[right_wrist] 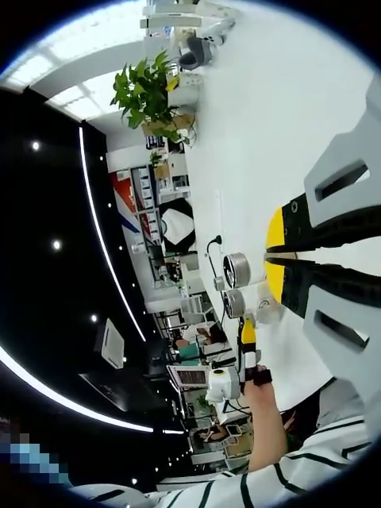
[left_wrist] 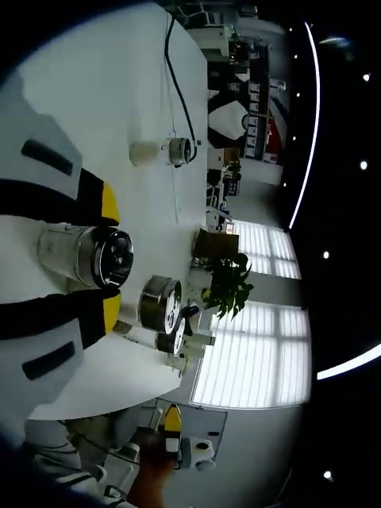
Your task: Rotate the seasoning bottle until the label or dispensing opening points toward the visible target arrow and the bottle remains upright within the marked orientation range
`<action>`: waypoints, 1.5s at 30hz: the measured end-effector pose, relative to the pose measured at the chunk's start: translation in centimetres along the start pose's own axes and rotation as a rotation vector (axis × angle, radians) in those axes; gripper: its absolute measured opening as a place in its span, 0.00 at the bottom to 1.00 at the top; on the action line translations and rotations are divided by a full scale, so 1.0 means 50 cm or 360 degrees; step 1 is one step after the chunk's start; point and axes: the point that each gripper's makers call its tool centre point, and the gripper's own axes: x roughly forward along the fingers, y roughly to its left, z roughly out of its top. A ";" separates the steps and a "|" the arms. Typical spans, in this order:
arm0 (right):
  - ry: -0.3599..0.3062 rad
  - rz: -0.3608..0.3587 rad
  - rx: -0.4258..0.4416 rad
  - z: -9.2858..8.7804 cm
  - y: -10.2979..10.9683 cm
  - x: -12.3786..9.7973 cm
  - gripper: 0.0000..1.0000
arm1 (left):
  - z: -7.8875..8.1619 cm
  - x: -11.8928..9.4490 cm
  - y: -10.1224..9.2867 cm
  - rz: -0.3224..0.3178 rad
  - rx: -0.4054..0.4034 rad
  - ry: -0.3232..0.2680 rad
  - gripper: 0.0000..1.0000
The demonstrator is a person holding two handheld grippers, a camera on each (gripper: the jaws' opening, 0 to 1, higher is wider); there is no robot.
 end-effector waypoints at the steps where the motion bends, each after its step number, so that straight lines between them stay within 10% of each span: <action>1: 0.0001 -0.0003 0.0000 -0.001 -0.001 -0.001 0.00 | 0.000 0.000 -0.001 -0.0012 0.0005 0.0012 0.33; 14: -0.0005 -0.0005 -0.0021 0.010 -0.006 -0.001 0.00 | 0.019 -0.009 -0.020 -0.0259 0.0172 0.0012 0.31; 25: 0.0000 0.0009 -0.0026 0.012 -0.008 -0.001 0.00 | 0.049 -0.018 -0.010 -0.0262 0.0127 -0.0083 0.32; 45: 0.0009 -0.0002 -0.0027 0.006 -0.009 -0.004 0.00 | 0.013 -0.007 -0.023 -0.0309 0.0271 0.0047 0.33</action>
